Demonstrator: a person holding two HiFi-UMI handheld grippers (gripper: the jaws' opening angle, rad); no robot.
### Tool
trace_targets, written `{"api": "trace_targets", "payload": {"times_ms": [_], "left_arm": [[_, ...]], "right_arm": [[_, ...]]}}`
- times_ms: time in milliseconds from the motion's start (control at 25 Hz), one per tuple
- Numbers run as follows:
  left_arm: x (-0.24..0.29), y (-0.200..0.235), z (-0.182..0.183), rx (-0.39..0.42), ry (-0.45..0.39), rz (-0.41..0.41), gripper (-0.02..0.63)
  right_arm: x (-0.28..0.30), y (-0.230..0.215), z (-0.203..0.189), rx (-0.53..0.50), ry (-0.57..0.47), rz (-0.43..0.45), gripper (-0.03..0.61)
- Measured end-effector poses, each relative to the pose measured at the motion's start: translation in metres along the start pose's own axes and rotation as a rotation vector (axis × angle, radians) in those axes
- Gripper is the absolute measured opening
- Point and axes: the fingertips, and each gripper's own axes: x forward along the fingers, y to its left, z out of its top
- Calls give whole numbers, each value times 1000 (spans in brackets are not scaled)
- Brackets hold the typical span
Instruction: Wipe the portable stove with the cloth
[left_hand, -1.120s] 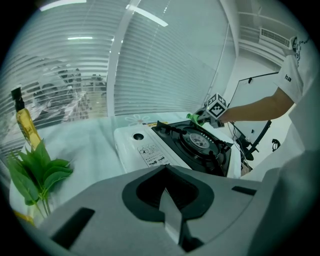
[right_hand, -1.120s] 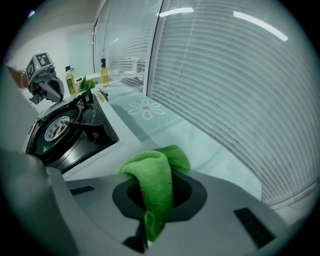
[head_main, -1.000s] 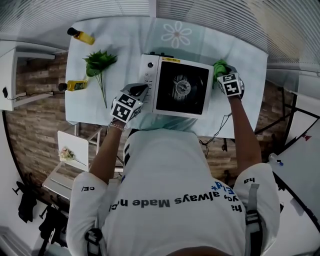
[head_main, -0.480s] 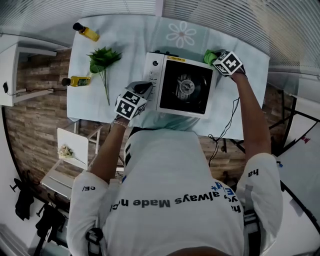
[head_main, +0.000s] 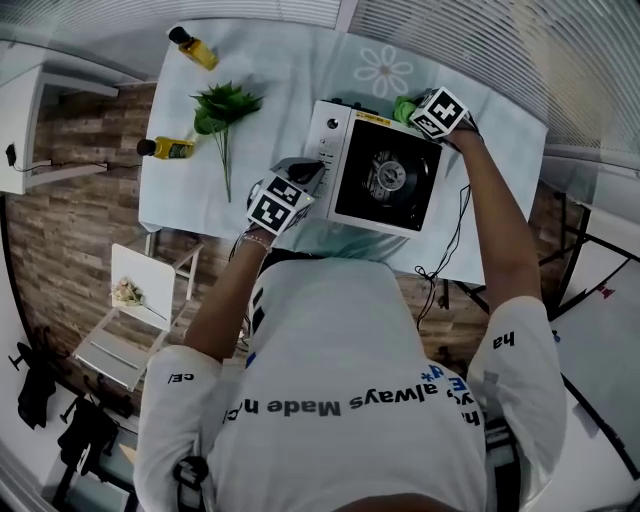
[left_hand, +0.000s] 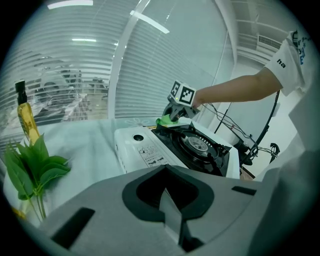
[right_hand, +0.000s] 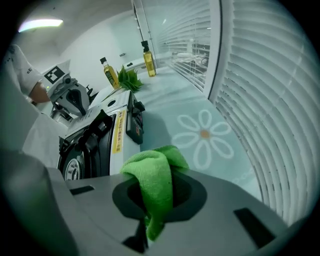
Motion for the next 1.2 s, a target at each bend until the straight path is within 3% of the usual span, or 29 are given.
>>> {"api": "trace_targets", "payload": {"times_ms": [240, 400, 520, 600, 680, 800, 960, 1200], "left_arm": [[-1, -1, 1, 1, -15, -18, 11], [1, -4, 1, 13, -24, -46, 11], [-2, -8, -3, 50, -12, -67, 11], [-9, -15, -12, 65, 13, -89, 12], [-17, -23, -23, 62, 32, -118, 12], [-27, -30, -39, 50, 44, -142, 12], [-38, -36, -52, 31, 46, -157, 11], [-49, -45, -66, 24, 36, -182, 12]], "right_arm": [[15, 12, 41, -30, -15, 8, 23], [18, 14, 47, -64, 30, -12, 23], [8, 5, 57, -123, 25, -120, 23], [-5, 5, 85, -169, -29, -206, 23], [-9, 15, 120, -221, -91, -235, 23], [-2, 37, 169, -324, -144, -243, 23], [25, 71, 210, -448, -126, -227, 23], [67, 114, 210, -580, 38, -143, 23]]}}
